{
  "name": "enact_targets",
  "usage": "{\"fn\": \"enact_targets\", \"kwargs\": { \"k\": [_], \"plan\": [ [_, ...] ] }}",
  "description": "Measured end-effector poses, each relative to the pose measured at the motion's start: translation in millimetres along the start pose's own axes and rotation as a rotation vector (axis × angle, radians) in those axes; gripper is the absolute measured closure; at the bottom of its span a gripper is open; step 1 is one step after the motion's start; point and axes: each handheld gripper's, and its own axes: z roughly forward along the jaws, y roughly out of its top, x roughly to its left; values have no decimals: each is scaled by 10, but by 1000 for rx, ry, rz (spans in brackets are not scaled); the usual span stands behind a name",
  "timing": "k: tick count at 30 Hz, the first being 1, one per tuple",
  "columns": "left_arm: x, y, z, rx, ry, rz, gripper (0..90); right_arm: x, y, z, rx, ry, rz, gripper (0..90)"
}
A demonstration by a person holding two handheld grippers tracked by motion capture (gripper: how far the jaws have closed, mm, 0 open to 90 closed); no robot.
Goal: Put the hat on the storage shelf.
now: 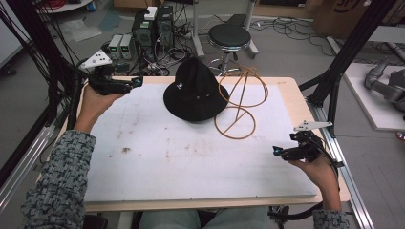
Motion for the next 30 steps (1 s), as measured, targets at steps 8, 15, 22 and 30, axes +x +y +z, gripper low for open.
{"fn": "enact_targets", "kwargs": {
  "k": [8,15,22,30],
  "plan": [
    [-33,140,218,-33,-44,-11,197,14,-3,-2,-6,-3,-5,105],
    [8,253,385,-60,-57,-14,199,56,-36,0,-11,1,-6,106],
    [52,364,537,-85,-52,-11,198,84,-97,-52,-27,-23,1,106],
    [24,439,805,-85,-43,-29,198,113,-143,-73,-25,-27,-4,106]
  ]
}}
